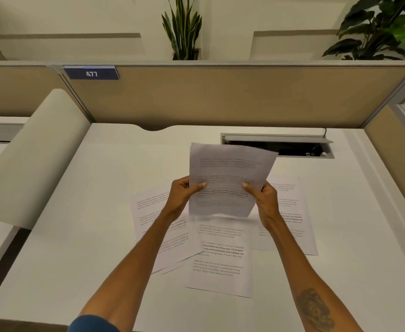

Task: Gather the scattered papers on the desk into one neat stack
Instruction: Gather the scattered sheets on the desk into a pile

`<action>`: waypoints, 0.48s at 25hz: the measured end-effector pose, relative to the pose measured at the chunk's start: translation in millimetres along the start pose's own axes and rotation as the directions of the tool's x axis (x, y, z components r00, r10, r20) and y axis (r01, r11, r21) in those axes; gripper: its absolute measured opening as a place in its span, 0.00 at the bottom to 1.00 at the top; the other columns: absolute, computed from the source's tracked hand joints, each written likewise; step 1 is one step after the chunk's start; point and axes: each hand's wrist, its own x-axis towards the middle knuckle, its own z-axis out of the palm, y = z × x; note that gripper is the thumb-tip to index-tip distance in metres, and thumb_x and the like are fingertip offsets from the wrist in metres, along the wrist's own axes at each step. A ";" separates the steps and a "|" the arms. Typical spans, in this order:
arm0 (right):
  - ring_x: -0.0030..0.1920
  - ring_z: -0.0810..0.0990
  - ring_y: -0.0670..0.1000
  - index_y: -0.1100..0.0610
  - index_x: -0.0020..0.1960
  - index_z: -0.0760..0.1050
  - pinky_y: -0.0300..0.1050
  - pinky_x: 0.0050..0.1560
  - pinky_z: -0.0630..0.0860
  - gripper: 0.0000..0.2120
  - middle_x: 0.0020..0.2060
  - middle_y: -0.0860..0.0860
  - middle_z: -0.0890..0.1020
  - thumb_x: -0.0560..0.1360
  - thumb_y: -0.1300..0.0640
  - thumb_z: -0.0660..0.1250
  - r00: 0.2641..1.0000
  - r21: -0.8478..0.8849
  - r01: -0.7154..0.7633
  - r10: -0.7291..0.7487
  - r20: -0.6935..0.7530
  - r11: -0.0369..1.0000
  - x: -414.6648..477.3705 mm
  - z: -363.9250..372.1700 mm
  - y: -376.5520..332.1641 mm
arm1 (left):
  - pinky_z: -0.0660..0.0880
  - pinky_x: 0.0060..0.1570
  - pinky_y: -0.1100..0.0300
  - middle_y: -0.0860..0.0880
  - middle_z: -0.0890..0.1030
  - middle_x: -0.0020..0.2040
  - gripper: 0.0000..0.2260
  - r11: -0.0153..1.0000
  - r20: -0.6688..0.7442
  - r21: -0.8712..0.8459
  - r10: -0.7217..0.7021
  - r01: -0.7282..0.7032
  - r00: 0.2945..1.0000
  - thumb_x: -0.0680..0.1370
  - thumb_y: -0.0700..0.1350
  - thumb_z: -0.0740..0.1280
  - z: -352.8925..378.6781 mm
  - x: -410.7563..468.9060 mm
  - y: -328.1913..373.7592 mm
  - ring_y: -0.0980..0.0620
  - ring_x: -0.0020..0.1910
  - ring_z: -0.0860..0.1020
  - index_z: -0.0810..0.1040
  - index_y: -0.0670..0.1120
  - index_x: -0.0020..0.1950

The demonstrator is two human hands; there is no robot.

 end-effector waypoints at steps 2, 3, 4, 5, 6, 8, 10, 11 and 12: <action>0.49 0.84 0.50 0.53 0.59 0.79 0.40 0.47 0.83 0.15 0.51 0.51 0.85 0.73 0.60 0.74 0.999 -0.048 0.032 -0.032 -0.010 0.998 -6.6 1.8 4.8 | 0.83 0.52 0.57 0.50 0.88 0.52 0.10 1.000 -0.036 -0.017 0.004 -0.005 0.999 0.76 0.38 0.74 0.0 -3.8 -5.9 0.48 0.52 0.85 0.86 0.46 0.57; 0.50 0.83 0.48 0.54 0.61 0.78 0.37 0.47 0.82 0.17 0.52 0.50 0.85 0.73 0.60 0.74 0.999 -0.082 0.033 -0.033 0.010 0.996 -10.7 1.8 9.4 | 0.83 0.54 0.56 0.51 0.88 0.53 0.11 1.000 -0.038 -0.009 -0.005 0.005 0.999 0.76 0.38 0.75 0.2 -7.3 -11.2 0.47 0.54 0.85 0.85 0.49 0.57; 0.52 0.83 0.48 0.55 0.63 0.77 0.35 0.46 0.81 0.19 0.53 0.50 0.84 0.73 0.61 0.75 0.998 -0.123 0.020 -0.014 0.054 0.992 -14.6 1.4 14.9 | 0.83 0.56 0.55 0.51 0.88 0.54 0.13 1.000 -0.022 0.002 -0.020 0.020 1.000 0.75 0.39 0.75 0.8 -11.2 -17.1 0.46 0.55 0.84 0.84 0.51 0.58; 0.53 0.82 0.48 0.55 0.64 0.77 0.35 0.47 0.81 0.21 0.53 0.49 0.84 0.72 0.61 0.75 0.994 -0.158 -0.003 0.020 0.104 0.987 -17.2 0.6 21.3 | 0.83 0.57 0.54 0.51 0.87 0.56 0.15 0.999 0.005 0.016 -0.037 0.037 0.999 0.75 0.39 0.76 1.4 -15.0 -23.3 0.47 0.57 0.84 0.83 0.52 0.60; 0.54 0.83 0.48 0.54 0.63 0.77 0.35 0.48 0.81 0.21 0.53 0.49 0.84 0.72 0.62 0.76 0.989 -0.183 -0.026 0.051 0.136 0.983 -19.3 -0.4 26.2 | 0.82 0.58 0.54 0.49 0.86 0.58 0.17 0.999 0.034 0.029 -0.042 0.041 0.999 0.76 0.39 0.75 2.4 -18.1 -28.8 0.48 0.58 0.84 0.82 0.52 0.63; 0.53 0.83 0.48 0.49 0.58 0.79 0.40 0.50 0.82 0.17 0.51 0.48 0.85 0.72 0.61 0.76 0.990 -0.214 -0.042 0.070 0.124 0.976 -20.1 -2.3 31.4 | 0.82 0.58 0.55 0.47 0.85 0.60 0.19 0.998 0.052 0.056 -0.016 0.013 0.998 0.77 0.39 0.73 5.6 -21.5 -35.7 0.48 0.59 0.83 0.79 0.48 0.68; 0.53 0.84 0.53 0.48 0.54 0.79 0.45 0.52 0.82 0.12 0.50 0.51 0.85 0.74 0.59 0.74 0.994 -0.293 -0.026 0.056 0.096 0.956 -17.0 -0.9 32.7 | 0.82 0.59 0.54 0.45 0.85 0.60 0.18 0.995 0.015 0.098 -0.011 0.009 1.000 0.78 0.40 0.73 8.7 -21.0 -36.7 0.47 0.58 0.83 0.79 0.45 0.68; 0.53 0.84 0.56 0.50 0.55 0.79 0.47 0.53 0.82 0.10 0.50 0.54 0.85 0.75 0.58 0.73 0.994 -0.333 -0.017 0.051 0.095 0.943 -15.7 0.6 33.8 | 0.83 0.58 0.52 0.45 0.85 0.58 0.16 0.994 -0.014 0.110 -0.021 0.022 1.000 0.79 0.42 0.73 9.7 -20.2 -36.4 0.44 0.58 0.84 0.80 0.45 0.66; 0.54 0.84 0.57 0.54 0.58 0.79 0.48 0.53 0.82 0.11 0.51 0.55 0.85 0.75 0.57 0.72 0.994 -0.353 -0.012 0.049 0.094 0.935 -15.9 3.7 33.0 | 0.84 0.56 0.50 0.45 0.86 0.56 0.13 0.994 -0.047 0.106 -0.025 0.030 0.999 0.79 0.44 0.73 10.1 -19.9 -35.5 0.43 0.56 0.85 0.82 0.45 0.63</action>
